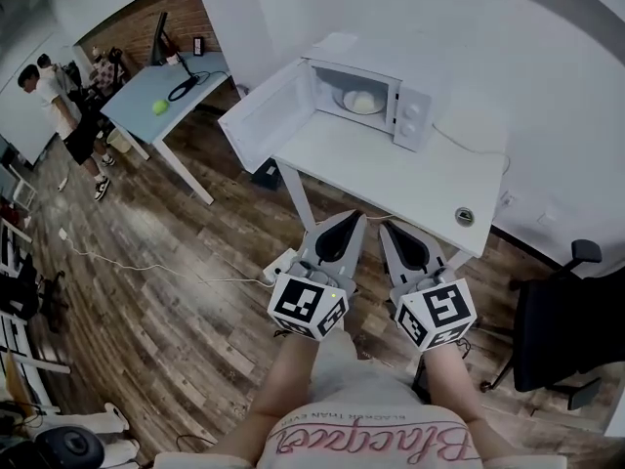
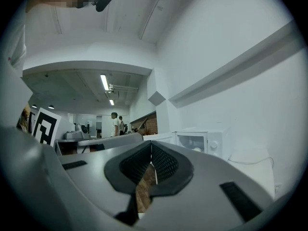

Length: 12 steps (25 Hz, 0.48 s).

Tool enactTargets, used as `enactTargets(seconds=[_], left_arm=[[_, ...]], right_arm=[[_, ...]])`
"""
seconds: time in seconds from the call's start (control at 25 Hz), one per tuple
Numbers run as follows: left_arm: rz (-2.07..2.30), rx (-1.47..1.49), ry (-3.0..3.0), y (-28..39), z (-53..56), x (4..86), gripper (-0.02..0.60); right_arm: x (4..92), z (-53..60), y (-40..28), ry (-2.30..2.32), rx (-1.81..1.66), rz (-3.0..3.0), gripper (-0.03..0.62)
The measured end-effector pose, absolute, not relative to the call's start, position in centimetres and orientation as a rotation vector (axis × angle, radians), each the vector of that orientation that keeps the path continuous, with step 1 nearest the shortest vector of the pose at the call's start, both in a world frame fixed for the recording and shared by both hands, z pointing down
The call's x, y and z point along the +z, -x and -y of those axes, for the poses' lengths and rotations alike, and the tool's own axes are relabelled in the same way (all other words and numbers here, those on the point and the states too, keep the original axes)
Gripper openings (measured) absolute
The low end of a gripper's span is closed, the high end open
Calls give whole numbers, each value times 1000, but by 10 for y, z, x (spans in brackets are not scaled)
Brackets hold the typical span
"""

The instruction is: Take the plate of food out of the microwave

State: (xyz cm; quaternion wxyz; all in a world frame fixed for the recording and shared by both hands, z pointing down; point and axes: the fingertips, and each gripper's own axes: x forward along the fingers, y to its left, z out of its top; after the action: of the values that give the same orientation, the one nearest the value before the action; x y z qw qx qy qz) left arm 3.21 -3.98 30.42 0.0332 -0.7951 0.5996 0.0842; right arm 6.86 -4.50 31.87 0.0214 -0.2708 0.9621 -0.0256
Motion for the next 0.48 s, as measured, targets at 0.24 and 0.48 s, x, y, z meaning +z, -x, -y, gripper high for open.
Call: enactTargets(seconds=[0.24, 0.48], left_arm=[[-1812, 287, 2492, -12, 75, 303, 6], [-1816, 310, 2516, 12, 102, 308, 6]], right_arm=[[320, 73, -48, 878, -89, -2997, 12], [324, 96, -27, 889, -117, -3002, 12]])
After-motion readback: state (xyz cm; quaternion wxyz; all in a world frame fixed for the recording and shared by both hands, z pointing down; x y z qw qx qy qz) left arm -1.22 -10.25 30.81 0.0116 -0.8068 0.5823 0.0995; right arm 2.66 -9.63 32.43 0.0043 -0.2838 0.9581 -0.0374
